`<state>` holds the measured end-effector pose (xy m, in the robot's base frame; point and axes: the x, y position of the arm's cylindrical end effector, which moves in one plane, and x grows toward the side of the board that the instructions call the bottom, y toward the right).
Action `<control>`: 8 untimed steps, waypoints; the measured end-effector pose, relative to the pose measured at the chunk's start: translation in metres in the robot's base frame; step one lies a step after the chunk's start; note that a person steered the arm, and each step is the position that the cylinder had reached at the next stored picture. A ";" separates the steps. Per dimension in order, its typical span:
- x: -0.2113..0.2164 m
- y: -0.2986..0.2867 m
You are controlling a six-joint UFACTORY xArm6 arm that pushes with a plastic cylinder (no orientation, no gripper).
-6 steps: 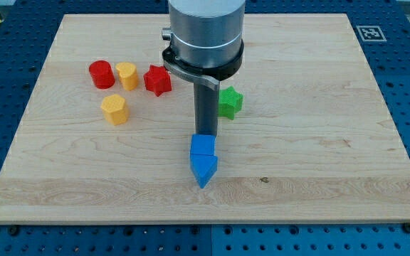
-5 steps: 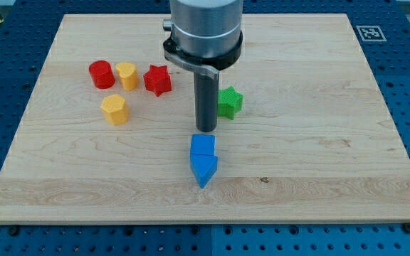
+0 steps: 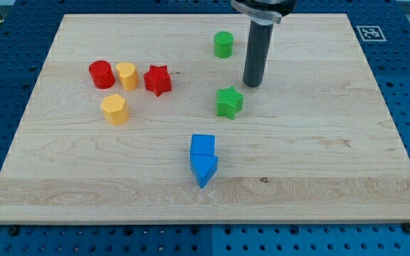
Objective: Push the green star towards blue cube
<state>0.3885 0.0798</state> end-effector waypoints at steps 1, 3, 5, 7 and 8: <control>0.016 0.000; 0.035 -0.008; 0.039 -0.029; 0.039 -0.039; 0.039 -0.049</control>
<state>0.4276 0.0312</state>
